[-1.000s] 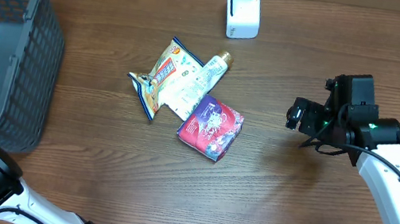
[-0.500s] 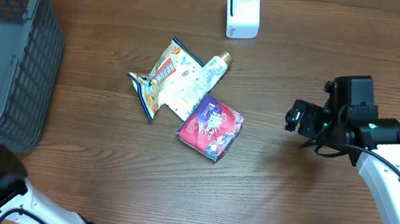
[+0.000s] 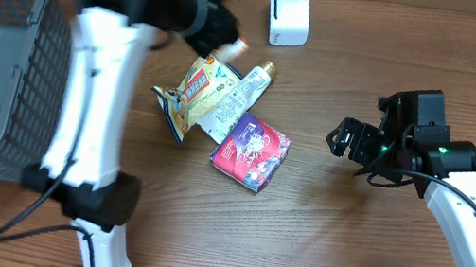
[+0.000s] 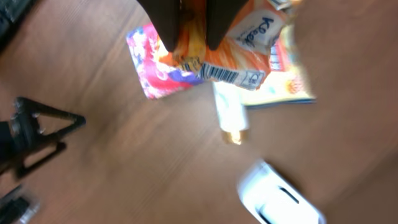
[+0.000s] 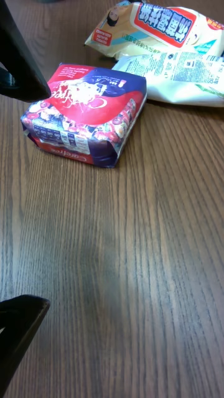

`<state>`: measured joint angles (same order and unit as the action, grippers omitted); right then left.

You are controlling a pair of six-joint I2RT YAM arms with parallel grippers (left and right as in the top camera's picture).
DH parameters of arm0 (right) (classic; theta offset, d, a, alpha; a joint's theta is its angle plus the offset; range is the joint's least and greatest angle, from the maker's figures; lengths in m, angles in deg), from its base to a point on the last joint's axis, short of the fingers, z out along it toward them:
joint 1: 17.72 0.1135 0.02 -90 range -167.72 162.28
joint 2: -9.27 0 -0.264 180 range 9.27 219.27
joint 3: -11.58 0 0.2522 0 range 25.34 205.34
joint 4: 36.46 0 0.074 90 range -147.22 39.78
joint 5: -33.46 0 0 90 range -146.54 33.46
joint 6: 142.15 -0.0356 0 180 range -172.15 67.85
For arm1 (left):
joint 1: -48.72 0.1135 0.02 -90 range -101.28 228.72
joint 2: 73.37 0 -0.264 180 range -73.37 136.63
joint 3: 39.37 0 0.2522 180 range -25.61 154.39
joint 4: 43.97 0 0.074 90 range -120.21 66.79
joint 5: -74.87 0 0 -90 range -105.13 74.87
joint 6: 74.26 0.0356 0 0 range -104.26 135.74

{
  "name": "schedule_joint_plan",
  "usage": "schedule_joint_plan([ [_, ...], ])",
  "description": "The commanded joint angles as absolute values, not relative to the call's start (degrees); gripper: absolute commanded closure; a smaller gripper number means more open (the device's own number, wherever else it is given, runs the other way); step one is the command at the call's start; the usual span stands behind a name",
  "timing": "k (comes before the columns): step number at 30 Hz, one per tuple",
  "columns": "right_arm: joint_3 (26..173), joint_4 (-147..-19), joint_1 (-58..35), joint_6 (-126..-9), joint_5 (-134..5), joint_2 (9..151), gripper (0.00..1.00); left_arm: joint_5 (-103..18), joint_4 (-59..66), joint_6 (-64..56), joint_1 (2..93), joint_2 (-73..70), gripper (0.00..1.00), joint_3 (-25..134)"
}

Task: Scan the item barcode
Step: 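Carry the orange tissue pack out and drop it beside the tube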

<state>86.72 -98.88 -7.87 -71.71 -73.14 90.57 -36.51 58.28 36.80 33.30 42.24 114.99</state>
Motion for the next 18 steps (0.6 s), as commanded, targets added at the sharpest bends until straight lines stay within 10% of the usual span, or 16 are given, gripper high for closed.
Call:
schedule_joint_plan([
  [1, 87.56, -99.21, -7.72, -72.06, -73.64, 90.46, 0.00, -36.36, 50.93, 33.30, 29.01, 46.72, 0.96, 102.05],
  [18, 95.71, -105.57, -25.27, -71.88, -73.81, 90.39, 0.01, -28.84, 32.38, 26.79, 16.16, 48.51, 0.95, 81.70],
])
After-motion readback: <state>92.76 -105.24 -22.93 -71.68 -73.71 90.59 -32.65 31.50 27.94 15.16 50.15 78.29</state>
